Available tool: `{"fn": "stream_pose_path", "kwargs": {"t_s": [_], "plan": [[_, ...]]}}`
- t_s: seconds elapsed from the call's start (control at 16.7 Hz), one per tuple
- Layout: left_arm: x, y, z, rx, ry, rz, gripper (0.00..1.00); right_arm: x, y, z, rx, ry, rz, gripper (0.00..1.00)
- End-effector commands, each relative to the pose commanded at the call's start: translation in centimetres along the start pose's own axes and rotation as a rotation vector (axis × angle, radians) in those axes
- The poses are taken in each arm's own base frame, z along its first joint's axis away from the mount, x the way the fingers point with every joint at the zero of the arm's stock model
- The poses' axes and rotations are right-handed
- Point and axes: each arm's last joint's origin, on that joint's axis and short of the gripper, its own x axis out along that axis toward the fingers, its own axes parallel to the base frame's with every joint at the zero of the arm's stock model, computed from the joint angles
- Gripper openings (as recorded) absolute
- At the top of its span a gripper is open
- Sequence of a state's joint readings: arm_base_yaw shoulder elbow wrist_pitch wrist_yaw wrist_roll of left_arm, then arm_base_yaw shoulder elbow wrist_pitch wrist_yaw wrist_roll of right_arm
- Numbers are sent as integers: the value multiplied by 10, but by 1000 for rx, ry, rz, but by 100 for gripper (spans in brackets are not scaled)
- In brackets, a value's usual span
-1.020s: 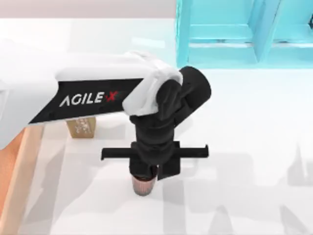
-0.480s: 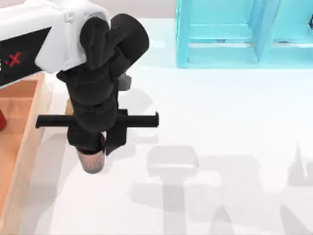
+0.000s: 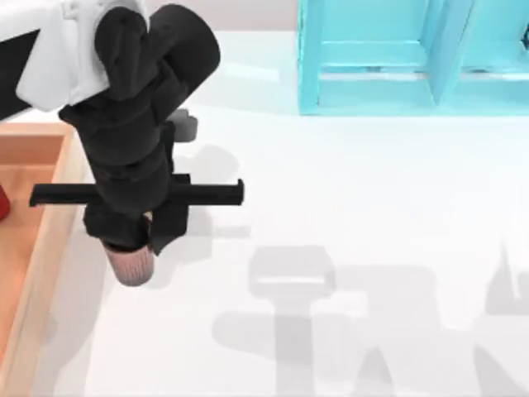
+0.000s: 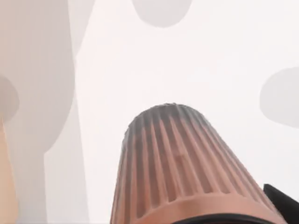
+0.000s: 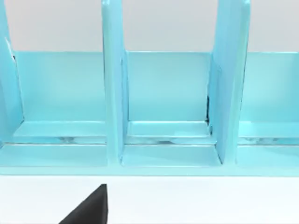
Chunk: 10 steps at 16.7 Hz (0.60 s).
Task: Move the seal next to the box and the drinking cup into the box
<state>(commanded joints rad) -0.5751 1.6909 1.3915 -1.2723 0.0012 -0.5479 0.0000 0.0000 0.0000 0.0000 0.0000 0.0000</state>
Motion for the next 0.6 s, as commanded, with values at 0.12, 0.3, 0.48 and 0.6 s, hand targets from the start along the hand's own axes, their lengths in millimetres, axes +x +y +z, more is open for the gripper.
{"fn": "stream_pose_path", "kwargs": {"t_s": [0.12, 0.3, 0.48, 0.6], "plan": [[-2, 16, 5, 0, -2, -6, 0, 0, 0, 0, 0, 0, 0, 100], [-4, 62, 13, 2, 2, -16, 0, 0, 0, 0, 0, 0, 0, 100], [-2, 127, 12, 2, 20, -27, 0, 0, 0, 0, 0, 0, 0, 100], [1, 171, 2, 1, 29, -38, 0, 0, 0, 0, 0, 0, 0, 100]]}}
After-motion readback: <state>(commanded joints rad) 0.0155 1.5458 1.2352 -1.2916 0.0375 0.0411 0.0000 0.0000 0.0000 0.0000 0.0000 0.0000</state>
